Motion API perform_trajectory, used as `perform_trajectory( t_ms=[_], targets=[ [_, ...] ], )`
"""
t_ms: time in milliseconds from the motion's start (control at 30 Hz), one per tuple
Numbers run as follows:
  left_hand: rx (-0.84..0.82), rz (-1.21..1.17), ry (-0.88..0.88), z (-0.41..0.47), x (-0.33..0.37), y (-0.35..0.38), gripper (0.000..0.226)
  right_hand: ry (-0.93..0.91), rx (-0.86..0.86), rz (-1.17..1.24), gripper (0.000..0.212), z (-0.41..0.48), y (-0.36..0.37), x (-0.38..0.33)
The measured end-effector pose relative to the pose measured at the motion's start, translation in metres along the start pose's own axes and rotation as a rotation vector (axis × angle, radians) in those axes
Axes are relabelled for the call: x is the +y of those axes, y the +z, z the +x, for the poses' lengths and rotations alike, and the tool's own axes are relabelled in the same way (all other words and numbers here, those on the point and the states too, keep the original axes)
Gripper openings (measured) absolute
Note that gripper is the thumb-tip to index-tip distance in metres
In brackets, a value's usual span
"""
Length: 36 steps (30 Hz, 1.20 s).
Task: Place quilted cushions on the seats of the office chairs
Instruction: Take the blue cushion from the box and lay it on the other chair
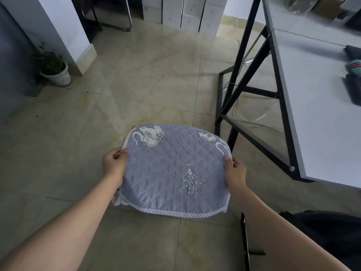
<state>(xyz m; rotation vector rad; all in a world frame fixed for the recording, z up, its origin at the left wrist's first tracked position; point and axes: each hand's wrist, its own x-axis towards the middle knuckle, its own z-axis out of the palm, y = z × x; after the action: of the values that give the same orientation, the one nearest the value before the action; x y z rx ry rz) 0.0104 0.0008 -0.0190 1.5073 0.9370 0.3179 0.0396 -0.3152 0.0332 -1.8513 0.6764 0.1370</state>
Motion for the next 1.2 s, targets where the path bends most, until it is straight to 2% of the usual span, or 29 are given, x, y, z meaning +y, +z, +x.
perform_trajectory(
  t_ms=[167, 333, 433, 600, 833, 1067, 1200],
  targets=[
    [0.040, -0.055, 0.043, -0.015, 0.029, -0.013, 0.015, -0.045, 0.009, 0.056, 0.025, -0.024, -0.014, -0.021],
    [0.057, -0.174, 0.070, -0.042, 0.056, -0.030, 0.023, -0.032, 0.000, 0.120, 0.017, -0.048, -0.036, -0.035],
    [0.076, -0.199, 0.084, -0.062, 0.068, -0.044, 0.023, -0.042, 0.006, 0.133, 0.022, -0.066, -0.052, -0.041],
    [0.084, -0.257, 0.089, -0.101, 0.090, -0.065, 0.027, -0.051, 0.001, 0.180, 0.014, -0.101, -0.080, -0.053],
    [0.147, -0.272, 0.129, -0.164, 0.119, -0.096, 0.026, -0.063, -0.040, 0.231, 0.019, -0.147, -0.117, -0.064],
    [0.173, -0.254, 0.139, -0.215, 0.132, -0.123, 0.003, -0.090, -0.071, 0.263, 0.020, -0.181, -0.146, -0.069],
    [0.165, -0.245, 0.134, -0.237, 0.130, -0.135, 0.023, -0.106, -0.089, 0.268, 0.018, -0.196, -0.159, -0.065]
  ],
)
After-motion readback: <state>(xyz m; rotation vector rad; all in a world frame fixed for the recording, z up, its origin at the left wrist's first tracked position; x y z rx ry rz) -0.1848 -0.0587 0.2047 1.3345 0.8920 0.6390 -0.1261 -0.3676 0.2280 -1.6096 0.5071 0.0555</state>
